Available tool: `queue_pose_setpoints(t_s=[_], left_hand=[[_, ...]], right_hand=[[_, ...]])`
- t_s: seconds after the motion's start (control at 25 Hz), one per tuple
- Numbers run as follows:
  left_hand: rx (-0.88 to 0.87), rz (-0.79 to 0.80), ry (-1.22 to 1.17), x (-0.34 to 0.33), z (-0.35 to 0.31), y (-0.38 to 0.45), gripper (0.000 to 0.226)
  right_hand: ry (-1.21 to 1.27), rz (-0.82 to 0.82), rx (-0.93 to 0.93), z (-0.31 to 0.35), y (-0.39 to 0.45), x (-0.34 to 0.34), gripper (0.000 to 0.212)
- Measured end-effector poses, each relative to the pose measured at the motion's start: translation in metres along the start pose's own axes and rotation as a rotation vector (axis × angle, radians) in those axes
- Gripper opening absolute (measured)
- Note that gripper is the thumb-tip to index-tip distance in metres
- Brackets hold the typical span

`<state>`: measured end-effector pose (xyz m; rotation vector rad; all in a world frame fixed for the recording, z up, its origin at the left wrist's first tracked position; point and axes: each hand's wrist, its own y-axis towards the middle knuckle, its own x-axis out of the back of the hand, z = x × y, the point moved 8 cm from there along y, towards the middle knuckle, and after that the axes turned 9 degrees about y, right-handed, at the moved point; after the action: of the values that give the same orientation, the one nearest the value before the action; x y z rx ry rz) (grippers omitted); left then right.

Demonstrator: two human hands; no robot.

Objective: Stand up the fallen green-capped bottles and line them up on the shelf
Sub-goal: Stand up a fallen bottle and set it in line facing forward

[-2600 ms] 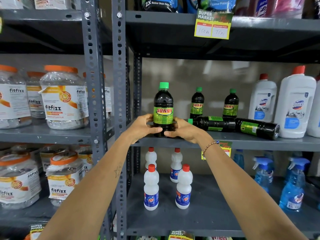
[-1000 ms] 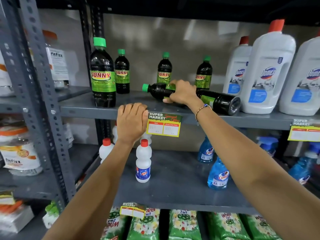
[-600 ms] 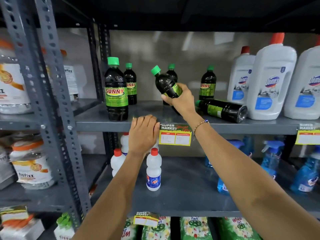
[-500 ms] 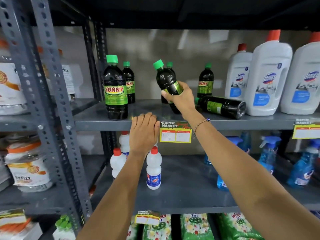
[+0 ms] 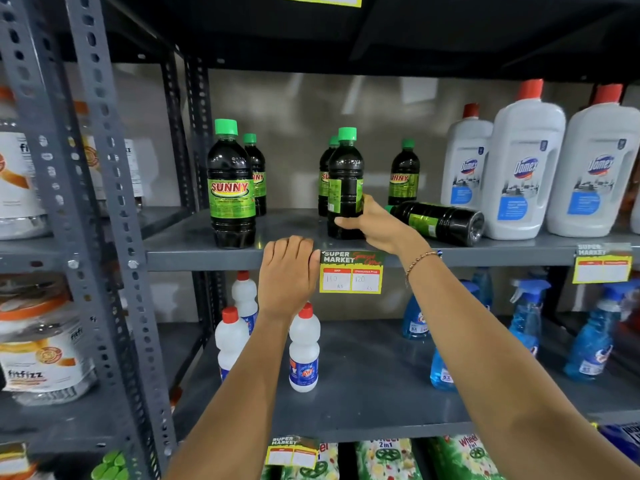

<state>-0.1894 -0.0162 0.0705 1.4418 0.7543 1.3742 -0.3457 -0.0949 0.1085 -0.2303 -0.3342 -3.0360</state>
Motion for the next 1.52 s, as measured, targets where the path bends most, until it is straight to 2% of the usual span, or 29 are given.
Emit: queue_pose_setpoints(t_s=[0.16, 0.28, 0.36, 0.44, 0.56, 0.76, 0.88, 0.96, 1.12, 1.2, 1.4, 1.52], left_hand=[[0.012, -0.009, 0.003, 0.000, 0.000, -0.001, 0.034], [0.013, -0.001, 0.002, 0.000, 0.001, 0.000, 0.034], [0.011, -0.014, 0.005, 0.002, 0.000, -0.001, 0.034], [0.011, -0.013, 0.015, 0.000, 0.000, -0.002, 0.035], [0.004, -0.006, 0.027, 0.000, -0.001, -0.001, 0.037], [0.012, -0.003, 0.012, 0.001, -0.001, -0.001, 0.037], [0.008, 0.012, 0.013, 0.000, -0.001, -0.001, 0.036], [0.008, 0.019, 0.019, 0.000, -0.001, -0.001, 0.037], [0.014, 0.030, -0.017, 0.000, 0.001, -0.001, 0.037], [0.012, 0.023, -0.019, 0.000, 0.000, -0.002, 0.036], [0.014, 0.020, -0.019, -0.001, 0.001, -0.001, 0.036], [0.015, 0.026, -0.019, -0.001, 0.001, -0.002, 0.036]], right_hand=[[-0.143, -0.281, 0.141, 0.009, -0.012, 0.009, 0.083], [-0.126, -0.261, 0.130, 0.009, -0.013, 0.008, 0.089], [-0.175, -0.259, 0.115, 0.009, -0.013, 0.009, 0.076], [-0.363, -0.361, 0.186, 0.014, -0.017, 0.009, 0.068], [-0.543, -0.489, 0.232, 0.016, -0.019, 0.008, 0.080], [-0.393, -0.355, 0.130, 0.012, -0.018, 0.009, 0.071], [-0.455, -0.428, 0.189, 0.015, -0.022, 0.009, 0.077], [-0.438, -0.411, 0.192, 0.016, -0.023, 0.007, 0.077], [-0.253, -0.344, 0.094, 0.011, -0.019, 0.011, 0.057], [-0.233, -0.337, 0.084, 0.008, -0.015, 0.015, 0.053], [-0.257, -0.368, 0.159, 0.012, -0.023, 0.013, 0.071], [-0.234, -0.304, 0.125, 0.010, -0.016, 0.010, 0.070]])
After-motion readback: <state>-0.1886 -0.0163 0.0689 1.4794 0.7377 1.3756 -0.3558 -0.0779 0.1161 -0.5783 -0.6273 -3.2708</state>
